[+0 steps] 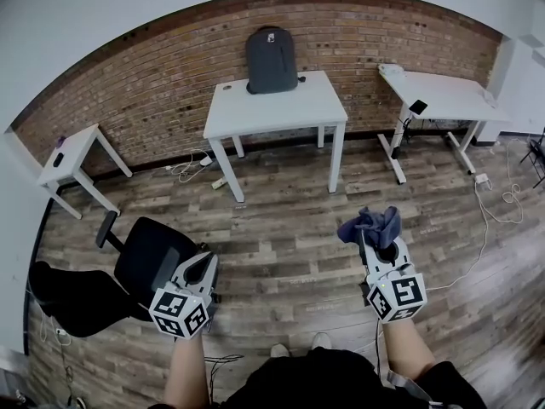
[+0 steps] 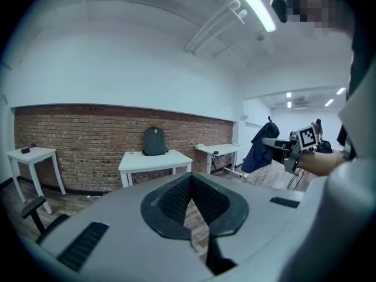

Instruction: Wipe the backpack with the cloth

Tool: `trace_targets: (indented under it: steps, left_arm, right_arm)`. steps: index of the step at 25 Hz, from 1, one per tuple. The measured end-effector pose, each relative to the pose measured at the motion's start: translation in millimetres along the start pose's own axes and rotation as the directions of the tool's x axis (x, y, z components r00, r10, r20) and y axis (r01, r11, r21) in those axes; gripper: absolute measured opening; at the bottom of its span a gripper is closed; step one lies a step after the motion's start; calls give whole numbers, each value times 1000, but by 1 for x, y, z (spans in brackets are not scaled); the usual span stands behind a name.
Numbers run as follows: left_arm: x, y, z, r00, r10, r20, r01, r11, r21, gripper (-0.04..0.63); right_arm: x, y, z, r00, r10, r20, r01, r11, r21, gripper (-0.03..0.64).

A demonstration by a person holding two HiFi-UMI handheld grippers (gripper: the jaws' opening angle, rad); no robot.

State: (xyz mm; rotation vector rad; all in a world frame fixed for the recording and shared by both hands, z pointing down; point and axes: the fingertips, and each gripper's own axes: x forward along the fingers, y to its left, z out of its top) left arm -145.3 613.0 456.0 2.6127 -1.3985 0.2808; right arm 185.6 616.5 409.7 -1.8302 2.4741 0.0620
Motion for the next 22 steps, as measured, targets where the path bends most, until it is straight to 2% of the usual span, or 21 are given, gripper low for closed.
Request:
trace_targets:
  steps: [4,8,14,22]
  left_arm:
    - [-8,5,-3,1000,-11,-5,11,1000,5,-5]
    - [-16,4,-2,1000,-11,-14,12,997,72,-5]
    - [-22,14,-9,1000,-22,9,22,1000,20,-6]
    - [-21,19,-12,999,-38,4,38,999,26,-5]
  right_arm:
    - [-2,14,-2,1000,1,-15,-1,1000,-15,60]
    - [-5,22,-1,1000,-18,-25,17,999,-33,60]
    - [-7,33,2,999,-22,-24,21,999,-50,60]
    - [-13,33,-1,998,-62,-29,60,997,-49,60]
